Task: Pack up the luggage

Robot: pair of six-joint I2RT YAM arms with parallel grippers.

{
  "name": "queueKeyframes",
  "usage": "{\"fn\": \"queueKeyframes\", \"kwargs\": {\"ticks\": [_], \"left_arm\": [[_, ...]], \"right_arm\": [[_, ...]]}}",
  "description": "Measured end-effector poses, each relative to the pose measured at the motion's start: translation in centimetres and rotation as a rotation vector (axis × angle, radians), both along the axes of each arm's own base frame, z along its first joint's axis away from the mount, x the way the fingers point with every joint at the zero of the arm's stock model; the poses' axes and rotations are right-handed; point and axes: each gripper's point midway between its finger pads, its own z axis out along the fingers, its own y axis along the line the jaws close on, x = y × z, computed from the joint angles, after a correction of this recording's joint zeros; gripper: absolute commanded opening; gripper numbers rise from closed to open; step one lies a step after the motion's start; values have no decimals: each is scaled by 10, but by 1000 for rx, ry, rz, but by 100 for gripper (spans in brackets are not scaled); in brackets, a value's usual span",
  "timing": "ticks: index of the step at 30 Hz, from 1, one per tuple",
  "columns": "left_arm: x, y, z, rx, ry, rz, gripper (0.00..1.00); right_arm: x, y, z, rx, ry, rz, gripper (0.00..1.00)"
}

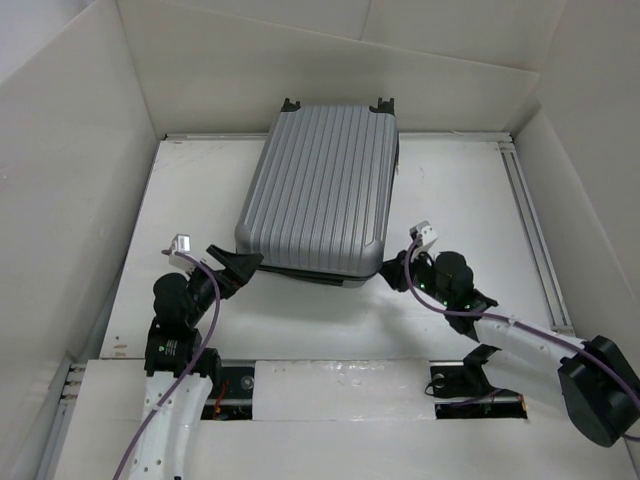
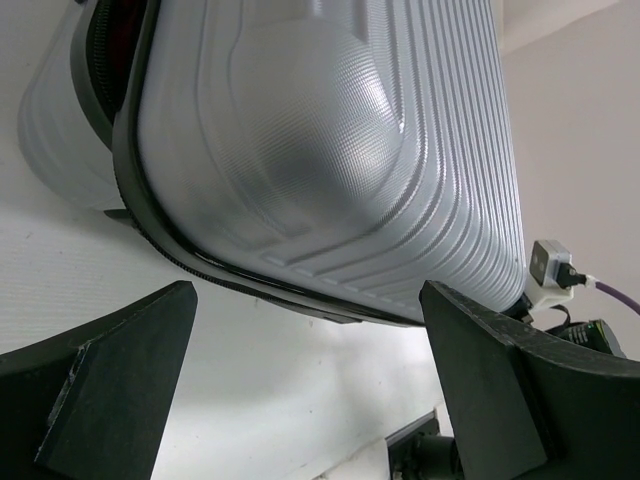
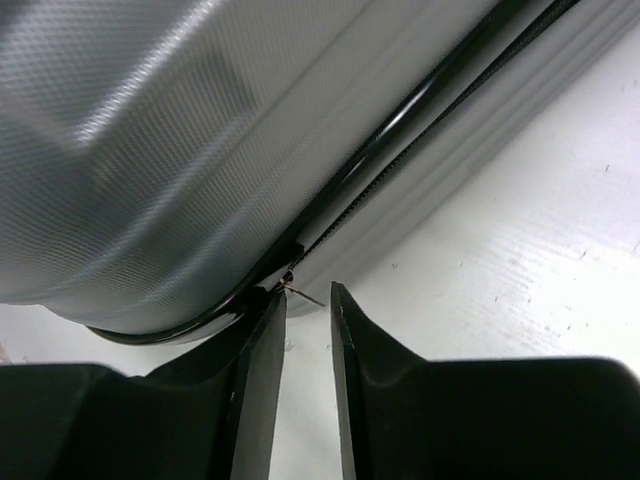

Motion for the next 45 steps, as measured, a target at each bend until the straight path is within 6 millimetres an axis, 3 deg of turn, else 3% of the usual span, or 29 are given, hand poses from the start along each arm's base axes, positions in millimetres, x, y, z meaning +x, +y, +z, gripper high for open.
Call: {"fn": "queueKeyframes", "kwargs": {"ticks": [9, 12, 15, 18, 20, 24, 27, 34, 38, 40, 42, 45], "left_arm": [[9, 14, 3, 4, -14, 100, 93], [12, 18, 7, -7, -26, 128, 93], [14, 17, 9, -17, -30, 124, 82], [11, 14, 8, -1, -38, 97, 70], [5, 9, 8, 15, -54, 63, 68], [-13, -9, 11, 13, -96, -44, 68], [-19, -11, 14, 8, -125, -62, 68], [-14, -12, 0, 26, -64, -74, 67], [-9, -10, -1, 36, -73, -58, 68], [-5, -7, 8, 52, -86, -43, 71], [1, -5, 32, 68, -112, -30, 71], [17, -4, 107, 75, -246, -11, 72]], "right_arm": [[8, 1, 8, 42, -30, 13, 0], [7, 6, 8, 62, -24, 39, 0], [4, 11, 9, 84, -19, 68, 0], [1, 11, 9, 106, -18, 69, 30], [1, 7, 11, 111, -26, 48, 43], [0, 0, 17, 122, -60, 10, 49], [1, -1, 16, 123, -62, 6, 50], [7, 21, -6, 104, 37, 133, 50], [7, 34, -7, 118, 44, 204, 46], [6, 38, -6, 127, 35, 231, 42], [6, 42, -6, 134, 30, 252, 35], [5, 47, -2, 152, 22, 279, 14]]}}
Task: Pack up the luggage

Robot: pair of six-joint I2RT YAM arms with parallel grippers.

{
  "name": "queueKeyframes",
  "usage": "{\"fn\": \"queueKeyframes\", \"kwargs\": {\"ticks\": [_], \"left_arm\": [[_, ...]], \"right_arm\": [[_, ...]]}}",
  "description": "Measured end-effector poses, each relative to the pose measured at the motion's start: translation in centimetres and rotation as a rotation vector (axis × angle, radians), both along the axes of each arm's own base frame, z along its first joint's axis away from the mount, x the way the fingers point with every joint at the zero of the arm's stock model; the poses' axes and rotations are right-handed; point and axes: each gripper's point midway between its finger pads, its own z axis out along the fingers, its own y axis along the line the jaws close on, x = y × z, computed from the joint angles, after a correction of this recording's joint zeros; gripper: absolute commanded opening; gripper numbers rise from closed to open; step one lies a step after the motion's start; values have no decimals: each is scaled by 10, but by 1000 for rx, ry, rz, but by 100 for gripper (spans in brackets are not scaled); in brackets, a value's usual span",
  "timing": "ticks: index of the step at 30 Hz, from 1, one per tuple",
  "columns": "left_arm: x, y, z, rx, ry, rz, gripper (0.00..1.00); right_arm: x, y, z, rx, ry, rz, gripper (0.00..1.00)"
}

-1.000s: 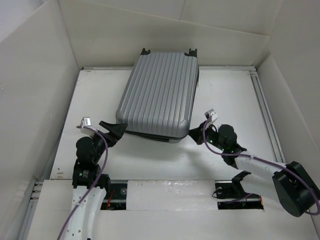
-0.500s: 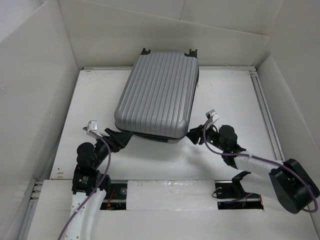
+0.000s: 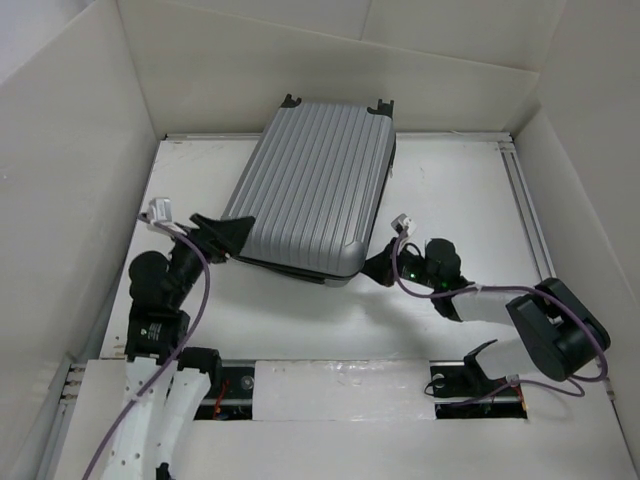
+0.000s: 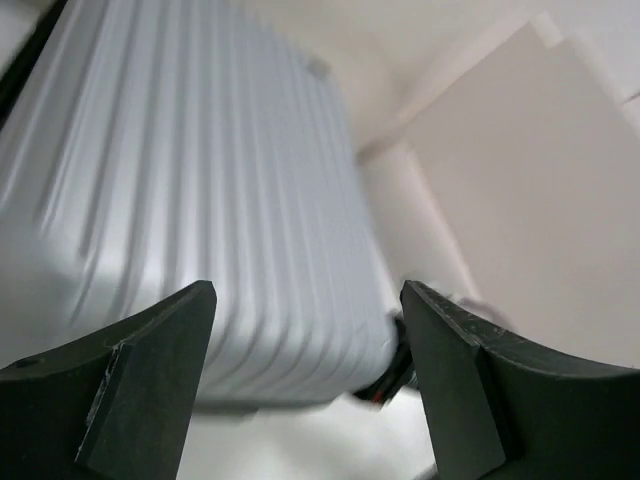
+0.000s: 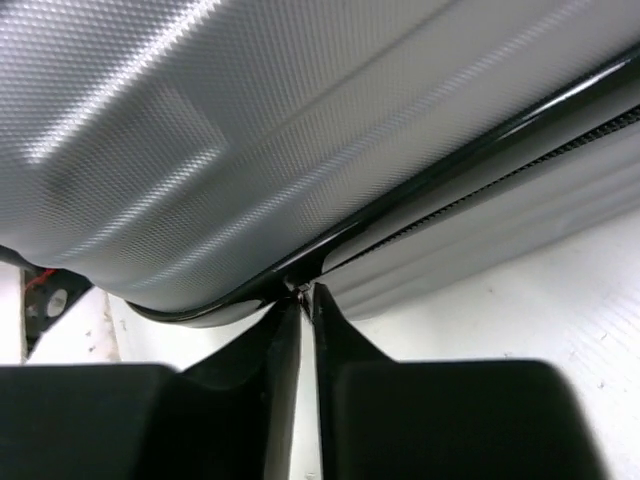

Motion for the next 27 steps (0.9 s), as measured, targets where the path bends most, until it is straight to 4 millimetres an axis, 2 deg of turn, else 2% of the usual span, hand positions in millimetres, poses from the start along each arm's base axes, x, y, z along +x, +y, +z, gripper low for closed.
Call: {"fn": "queueKeyframes", "kwargs": {"ticks": [3, 6, 10, 13, 14, 15, 16, 19, 21, 22, 23, 25, 26, 27], "left_arm": [[12, -2, 66, -17, -156, -3, 73], [29, -5, 94, -20, -205, -10, 75], [71, -8, 95, 7, -158, -6, 77], [113, -10, 87, 35, -87, 10, 77], [139, -10, 84, 47, -47, 23, 78], [146, -10, 83, 51, -39, 27, 78], [163, -10, 78, 65, 20, 35, 78], [233, -19, 99, 191, 64, 167, 86], [272, -63, 115, 293, 62, 212, 83], [283, -93, 114, 320, 80, 184, 80], [285, -123, 112, 334, 97, 128, 77], [275, -170, 107, 351, 123, 39, 71], [267, -181, 93, 377, 151, 35, 67], [246, -185, 81, 405, 175, 35, 58]], "right_arm": [[-1, 3, 2, 14, 2, 17, 0], [-3, 5, 3, 23, 10, 23, 0], [-2, 6, 5, 39, 16, 17, 0], [-1, 6, 5, 45, 28, 4, 0], [0, 6, 5, 46, 31, 1, 0], [0, 5, 5, 47, 34, -2, 0], [0, 5, 5, 48, 37, -4, 0], [0, 4, 5, 44, 42, -11, 0], [0, 2, 6, 39, 46, -21, 0], [0, 0, 7, 35, 48, -26, 0], [0, -2, 8, 33, 50, -32, 0], [2, -7, 10, 31, 55, -48, 0], [2, -10, 12, 29, 57, -56, 0], [2, -12, 10, 21, 64, -63, 0]]}}
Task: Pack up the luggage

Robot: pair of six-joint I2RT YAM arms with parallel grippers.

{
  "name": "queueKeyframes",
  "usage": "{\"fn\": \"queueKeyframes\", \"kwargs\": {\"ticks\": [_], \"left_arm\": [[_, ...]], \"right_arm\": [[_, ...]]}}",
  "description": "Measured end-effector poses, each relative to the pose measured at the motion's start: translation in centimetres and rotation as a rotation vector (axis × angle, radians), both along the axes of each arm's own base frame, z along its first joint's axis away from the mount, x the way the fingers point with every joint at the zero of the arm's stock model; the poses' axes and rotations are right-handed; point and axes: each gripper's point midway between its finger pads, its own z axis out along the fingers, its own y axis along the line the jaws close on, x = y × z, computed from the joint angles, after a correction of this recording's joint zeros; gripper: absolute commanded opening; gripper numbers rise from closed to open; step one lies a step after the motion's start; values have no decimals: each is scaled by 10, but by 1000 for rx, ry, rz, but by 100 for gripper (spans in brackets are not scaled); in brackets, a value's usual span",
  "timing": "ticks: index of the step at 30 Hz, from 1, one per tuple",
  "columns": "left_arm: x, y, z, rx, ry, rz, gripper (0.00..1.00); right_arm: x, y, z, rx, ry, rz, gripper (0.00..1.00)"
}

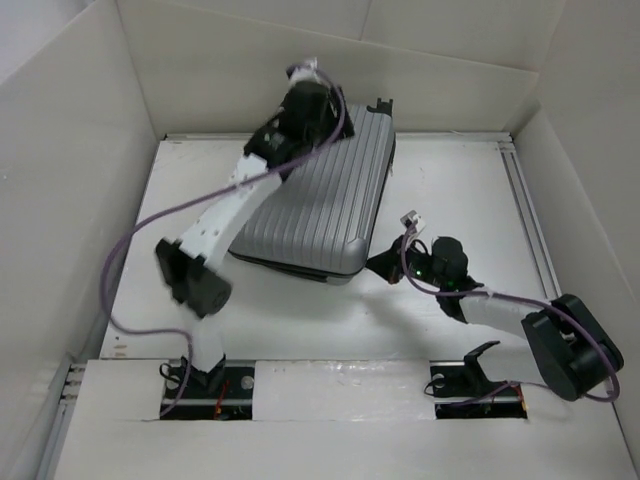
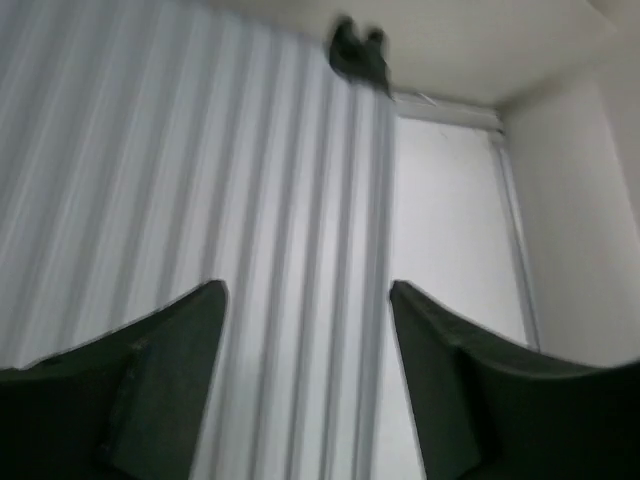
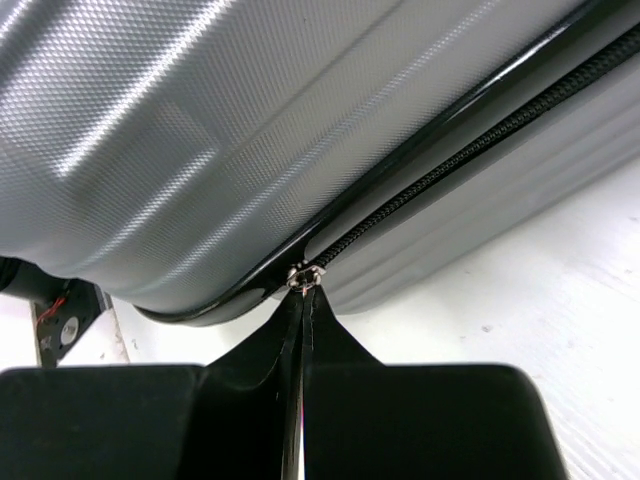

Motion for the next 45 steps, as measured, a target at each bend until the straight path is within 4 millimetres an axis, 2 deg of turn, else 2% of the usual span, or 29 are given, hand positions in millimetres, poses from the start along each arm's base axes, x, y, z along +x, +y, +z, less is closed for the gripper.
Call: {"fn": "queueKeyframes", "kwargs": {"ticks": [1, 3, 4, 5, 6, 7, 8, 10, 12, 14, 16, 17, 18, 20, 22, 23, 26, 30, 33, 37, 38, 40, 42, 45], "left_arm": [[-29, -1, -18, 23, 32, -19, 59], [-86, -4, -32, -63, -7, -110, 63], [-116, 10, -42, -103, -21, -136, 66], [-143, 41, -51, -117, -18, -120, 68], [-161, 73, -55, -126, -26, -80, 68], [-174, 102, -42, -156, -74, -30, 68], [-183, 119, -23, -194, -140, 5, 68], [-208, 132, 26, -319, -311, 2, 64], [-231, 137, 28, -396, -381, -26, 64], [-237, 143, -16, -411, -349, -8, 64], [-233, 143, -93, -332, -209, 27, 65], [-231, 145, -127, -286, -137, 51, 68], [-232, 144, -152, -264, -77, 57, 69], [-236, 147, -193, -211, 7, 83, 71], [-239, 152, -217, -189, 52, 103, 73], [-239, 152, -221, -186, 63, 105, 73], [-239, 142, -216, -215, 71, 65, 65], [-249, 118, -203, -319, 52, -66, 60], [-259, 105, -218, -363, 67, -146, 60], [-269, 102, -268, -299, 165, -150, 60], [-274, 98, -275, -280, 178, -161, 60], [-286, 82, -282, -234, 184, -204, 60], [-295, 64, -279, -193, 172, -242, 61], [-290, 47, -271, -183, 139, -237, 61]], "right_arm": [[1, -3, 3, 2, -6, -9, 0], [2, -6, 4, -1, -1, -23, 0], [3, -7, 4, -3, 0, -26, 0], [3, -8, 4, -6, 2, -28, 0], [3, -9, 3, -8, 4, -32, 0], [2, -10, 4, -9, 4, -36, 0], [2, -12, 4, -12, 3, -40, 0], [2, -15, 5, -15, 3, -50, 0], [2, -19, 5, -23, 7, -61, 0], [3, -25, 4, -36, 12, -80, 0], [4, -32, 4, -41, 20, -94, 0], [5, -36, 4, -42, 23, -103, 0], [7, -41, 5, -41, 27, -115, 0], [12, -50, 11, -39, 15, -141, 0], [16, -67, 14, -44, 22, -193, 0], [16, -74, 11, -53, 43, -217, 0], [19, -97, 17, -62, 42, -301, 0], [10, -101, 21, -65, 47, -309, 0], [4, -93, 20, -72, 49, -289, 0], [1, -88, 18, -77, 52, -281, 0], [1, -88, 18, -78, 55, -285, 0], [1, -89, 17, -76, 63, -290, 0], [1, -89, 18, -76, 66, -290, 0], [1, -89, 17, -78, 71, -290, 0]]}}
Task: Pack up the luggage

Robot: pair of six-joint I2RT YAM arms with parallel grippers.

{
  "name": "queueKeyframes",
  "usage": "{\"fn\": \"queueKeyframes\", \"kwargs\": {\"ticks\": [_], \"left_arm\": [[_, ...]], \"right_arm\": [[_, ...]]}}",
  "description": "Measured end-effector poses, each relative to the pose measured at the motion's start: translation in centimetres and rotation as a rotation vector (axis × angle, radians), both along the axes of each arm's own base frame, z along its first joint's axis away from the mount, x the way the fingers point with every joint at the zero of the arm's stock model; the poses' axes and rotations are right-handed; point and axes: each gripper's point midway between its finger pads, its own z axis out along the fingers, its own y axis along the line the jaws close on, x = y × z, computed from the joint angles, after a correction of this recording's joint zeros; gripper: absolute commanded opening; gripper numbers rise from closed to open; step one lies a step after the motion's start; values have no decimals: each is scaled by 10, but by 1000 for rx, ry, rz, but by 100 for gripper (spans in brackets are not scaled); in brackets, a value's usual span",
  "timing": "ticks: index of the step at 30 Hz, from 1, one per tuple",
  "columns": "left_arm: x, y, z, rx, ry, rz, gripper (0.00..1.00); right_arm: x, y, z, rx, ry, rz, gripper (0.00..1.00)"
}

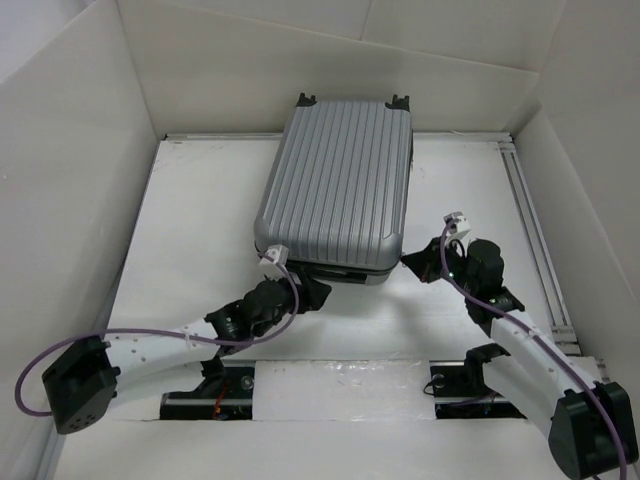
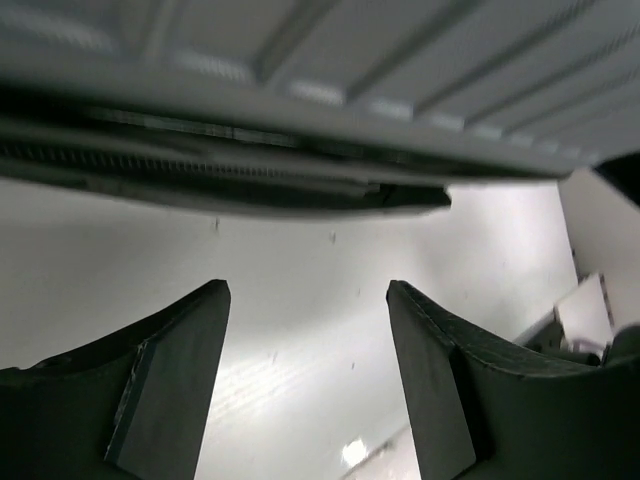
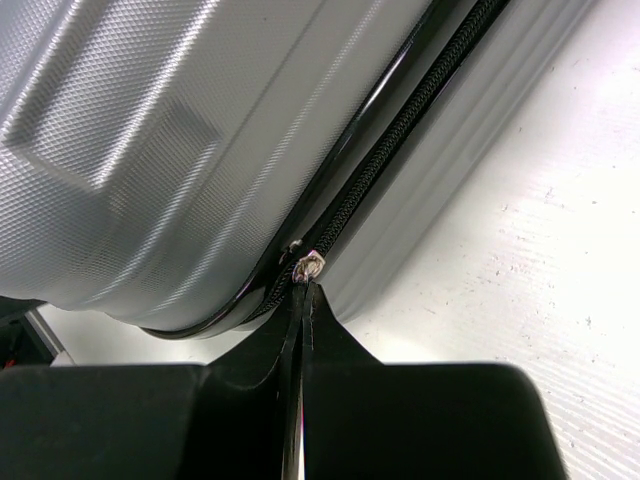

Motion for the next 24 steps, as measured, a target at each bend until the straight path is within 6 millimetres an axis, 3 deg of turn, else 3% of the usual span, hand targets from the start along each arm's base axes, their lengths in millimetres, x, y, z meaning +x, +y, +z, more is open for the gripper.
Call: {"fn": "queueKeyframes", "kwargs": {"ticks": [5, 10, 16, 24], "left_arm": [[19, -6, 3, -10, -25, 75, 64], [33, -18, -12, 3, -5, 118, 64], [41, -28, -10, -63, -3, 163, 41], [44, -49, -10, -116, 20, 139, 24]], "right_arm": [[-1, 2, 0, 0, 3, 1, 0], [-3, 8, -2, -14, 0, 3, 0], [-12, 15, -4, -44, 3, -9, 0], [-42, 37, -9, -67, 30, 11, 0]]}}
